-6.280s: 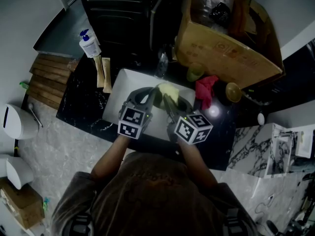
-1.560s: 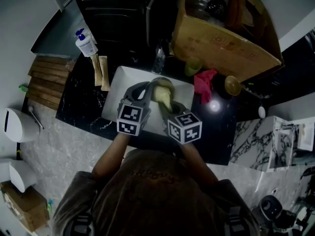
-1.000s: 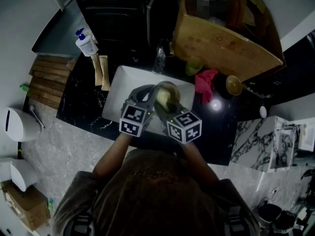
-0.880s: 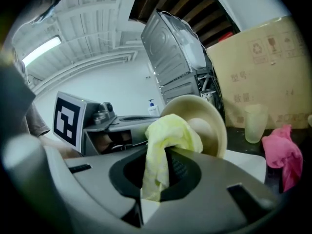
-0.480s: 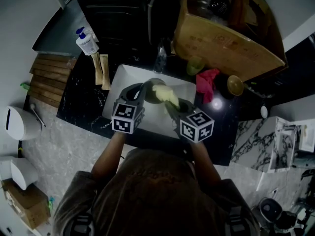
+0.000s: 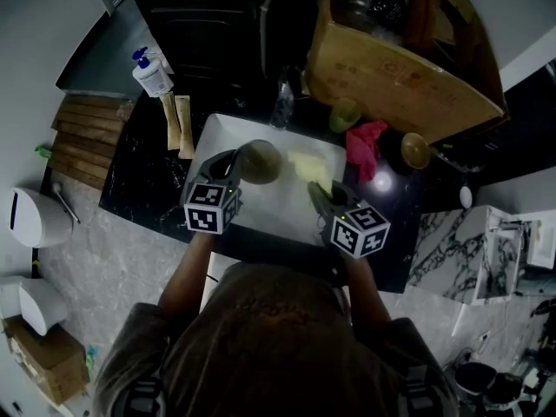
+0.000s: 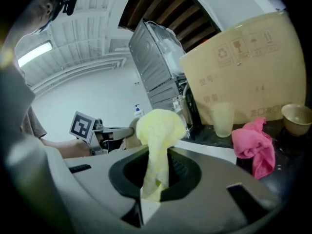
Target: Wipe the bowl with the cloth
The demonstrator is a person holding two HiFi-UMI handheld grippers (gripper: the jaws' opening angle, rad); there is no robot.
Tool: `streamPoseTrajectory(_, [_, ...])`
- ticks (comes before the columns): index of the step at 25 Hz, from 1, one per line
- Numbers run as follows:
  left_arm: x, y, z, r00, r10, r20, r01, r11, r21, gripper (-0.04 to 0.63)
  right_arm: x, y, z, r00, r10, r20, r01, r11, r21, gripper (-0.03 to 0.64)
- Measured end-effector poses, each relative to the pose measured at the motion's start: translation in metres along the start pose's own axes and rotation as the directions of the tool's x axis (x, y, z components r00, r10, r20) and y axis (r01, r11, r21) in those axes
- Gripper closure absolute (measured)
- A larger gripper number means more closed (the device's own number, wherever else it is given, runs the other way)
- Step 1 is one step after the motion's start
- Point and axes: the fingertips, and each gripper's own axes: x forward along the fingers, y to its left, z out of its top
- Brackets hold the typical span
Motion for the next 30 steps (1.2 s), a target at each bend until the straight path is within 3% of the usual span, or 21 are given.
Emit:
streamPoseTrajectory(4, [-0.002,0.007,-0.004,1.000,0.016,-0.012,-0.017,1.000,-0.026,0.572,-0.008,-0.019,-0.002,0.997,-0.075,0.029,0.074,0.996,0.039,0.589])
streamPoseTrajectory(8, [-0.004,0.008,0.004,0.999,0.040,0.022,-0.040,0.999,0.015,0.572,-0.008,-0.020,0.003,0.993,-0.104,0.057,0.102,0.994,0.038,0.589])
streamPoseTrajectory(14, [-0.017,0.005,0.052,0.980,0.070,0.185,-0.095,0.987,0.131,0.574,-0.015,-0.010,0.042,0.969,-0.129,0.212,0.142,0.989,-0.047,0.589])
streamPoseTrajectory(18, [-0.037,-0.001,0.090,0.939,0.056,0.339,-0.126,0.974,0.188,0.574,-0.027,-0.005,0.070,0.927,-0.149,0.345,0.195,0.975,-0.104,0.589])
streamPoseTrajectory(24, [-0.068,-0.012,0.125,0.842,0.025,0.538,-0.160,0.966,0.205,0.574,-0.038,0.000,0.092,0.873,-0.154,0.463,0.244,0.960,-0.140,0.589])
streamPoseTrajectory(27, [-0.073,-0.014,0.125,0.820,0.017,0.571,-0.158,0.968,0.198,0.574,-0.038,0.001,0.094,0.861,-0.150,0.486,0.244,0.960,-0.136,0.589])
streamPoseTrajectory(30, [-0.076,-0.015,0.125,0.814,0.008,0.581,-0.146,0.970,0.192,0.574,-0.037,0.005,0.096,0.855,-0.143,0.498,0.241,0.961,-0.137,0.589])
